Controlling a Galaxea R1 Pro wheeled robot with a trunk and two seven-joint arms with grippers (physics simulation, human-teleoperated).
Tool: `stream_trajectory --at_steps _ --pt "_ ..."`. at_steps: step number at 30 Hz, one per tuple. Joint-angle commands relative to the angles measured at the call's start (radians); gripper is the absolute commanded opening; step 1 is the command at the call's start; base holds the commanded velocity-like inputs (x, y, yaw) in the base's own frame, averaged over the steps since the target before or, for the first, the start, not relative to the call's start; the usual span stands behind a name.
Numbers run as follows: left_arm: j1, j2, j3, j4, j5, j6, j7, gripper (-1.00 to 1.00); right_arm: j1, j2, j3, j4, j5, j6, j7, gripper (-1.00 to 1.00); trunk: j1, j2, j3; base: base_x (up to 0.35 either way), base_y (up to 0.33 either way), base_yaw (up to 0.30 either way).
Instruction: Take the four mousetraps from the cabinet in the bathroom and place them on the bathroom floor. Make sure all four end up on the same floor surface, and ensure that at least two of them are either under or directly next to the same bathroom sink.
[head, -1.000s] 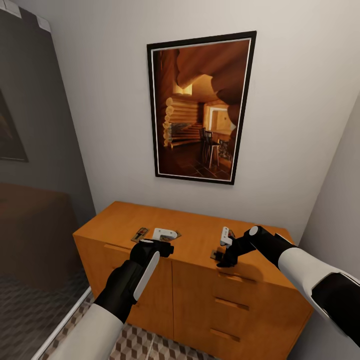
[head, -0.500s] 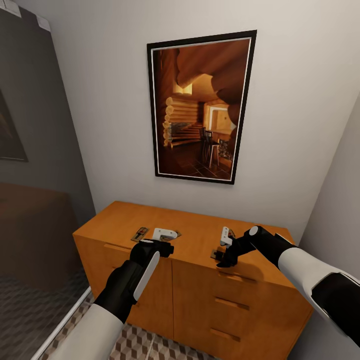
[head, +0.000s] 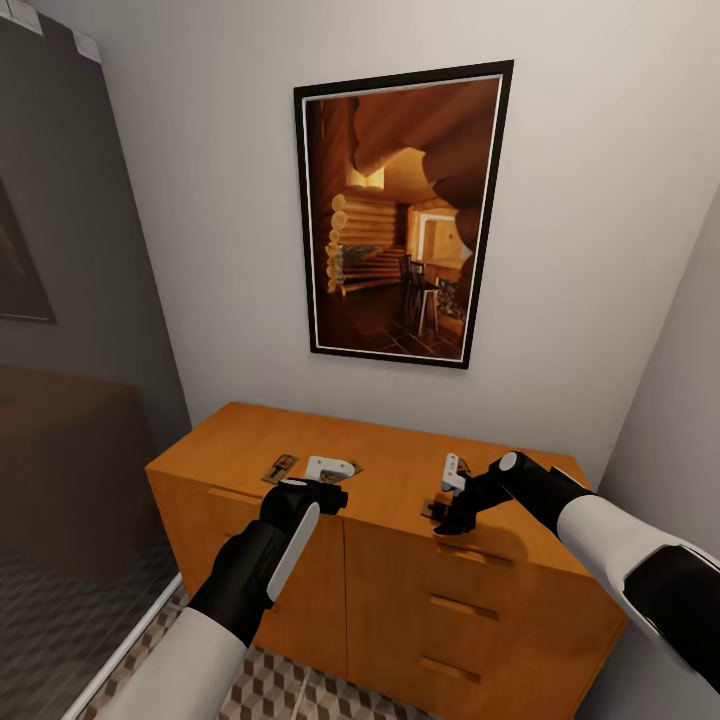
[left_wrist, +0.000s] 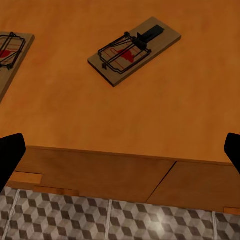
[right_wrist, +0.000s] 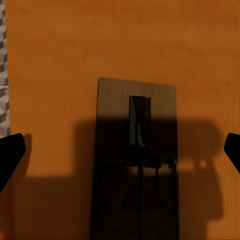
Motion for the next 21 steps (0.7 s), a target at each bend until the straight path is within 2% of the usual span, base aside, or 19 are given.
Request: stream_trajectory --at_steps 1,21 --pt "-0.001 0.000 -0.001 -0.001 0.010 0.003 0.009 1.00 0.000 0.000 -0.003 -0.003 0.006 0.006 0.005 1.00 0.000 -0.001 -0.001 0.000 0.000 0.000" --pt "-0.001 0.000 -0.001 -0.001 0.010 0.003 0.009 1.00 0.000 -0.002 -0.003 -0.003 0.006 0.006 0.004 1.00 0.000 -0.001 -0.001 0.000 0.000 0.000"
